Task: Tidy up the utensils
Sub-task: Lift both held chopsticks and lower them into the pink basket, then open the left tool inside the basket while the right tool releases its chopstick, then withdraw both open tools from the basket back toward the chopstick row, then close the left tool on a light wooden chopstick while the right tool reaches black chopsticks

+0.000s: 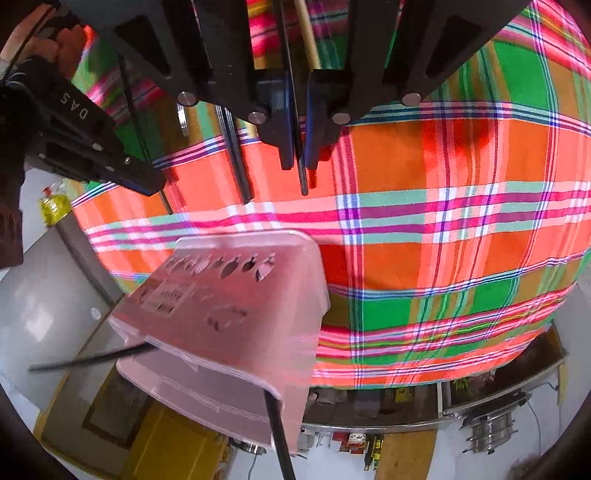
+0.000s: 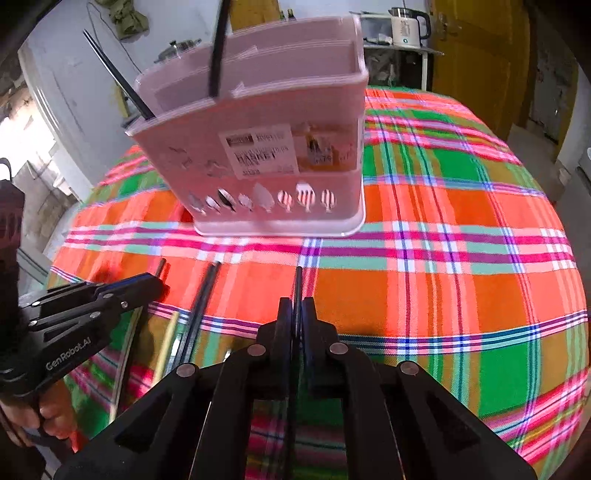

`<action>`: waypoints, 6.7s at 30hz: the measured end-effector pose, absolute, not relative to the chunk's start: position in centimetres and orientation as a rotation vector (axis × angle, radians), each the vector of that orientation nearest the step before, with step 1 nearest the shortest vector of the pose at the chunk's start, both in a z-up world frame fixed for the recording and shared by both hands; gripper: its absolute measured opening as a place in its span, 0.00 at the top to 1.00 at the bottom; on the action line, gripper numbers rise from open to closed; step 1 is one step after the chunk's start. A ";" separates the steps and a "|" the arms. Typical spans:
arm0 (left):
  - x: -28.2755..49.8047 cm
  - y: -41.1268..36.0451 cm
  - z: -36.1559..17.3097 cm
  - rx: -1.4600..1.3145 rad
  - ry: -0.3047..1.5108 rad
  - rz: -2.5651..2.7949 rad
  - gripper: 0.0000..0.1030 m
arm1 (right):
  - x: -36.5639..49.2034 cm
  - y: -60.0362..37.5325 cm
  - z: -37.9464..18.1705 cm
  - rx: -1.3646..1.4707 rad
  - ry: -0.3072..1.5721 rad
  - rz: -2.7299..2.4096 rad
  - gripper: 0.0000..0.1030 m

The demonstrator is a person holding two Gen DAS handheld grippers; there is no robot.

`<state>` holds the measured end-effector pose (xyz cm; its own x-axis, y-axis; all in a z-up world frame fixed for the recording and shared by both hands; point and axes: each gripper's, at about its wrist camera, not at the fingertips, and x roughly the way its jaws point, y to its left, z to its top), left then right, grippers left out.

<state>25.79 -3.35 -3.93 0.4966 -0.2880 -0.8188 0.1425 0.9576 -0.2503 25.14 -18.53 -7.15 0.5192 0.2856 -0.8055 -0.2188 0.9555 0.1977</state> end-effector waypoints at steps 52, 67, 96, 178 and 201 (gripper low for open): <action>20.3 -1.9 18.9 -0.130 0.650 -0.353 0.96 | 17.3 -21.4 13.1 0.118 0.510 0.374 0.96; 24.2 -0.8 25.4 -0.143 0.557 -0.322 0.96 | 21.1 -21.5 18.2 0.193 0.378 0.388 0.96; 33.3 -0.3 14.7 -0.214 0.709 -0.312 0.96 | 29.8 -19.4 9.4 0.228 0.533 0.349 0.96; 21.8 -1.5 -4.9 -0.160 1.014 -0.264 0.93 | 20.5 -14.8 -5.8 0.185 0.901 0.465 0.87; 21.4 4.8 -4.7 -0.211 1.011 -0.171 0.94 | 23.0 -10.1 -8.1 0.053 1.010 0.465 0.87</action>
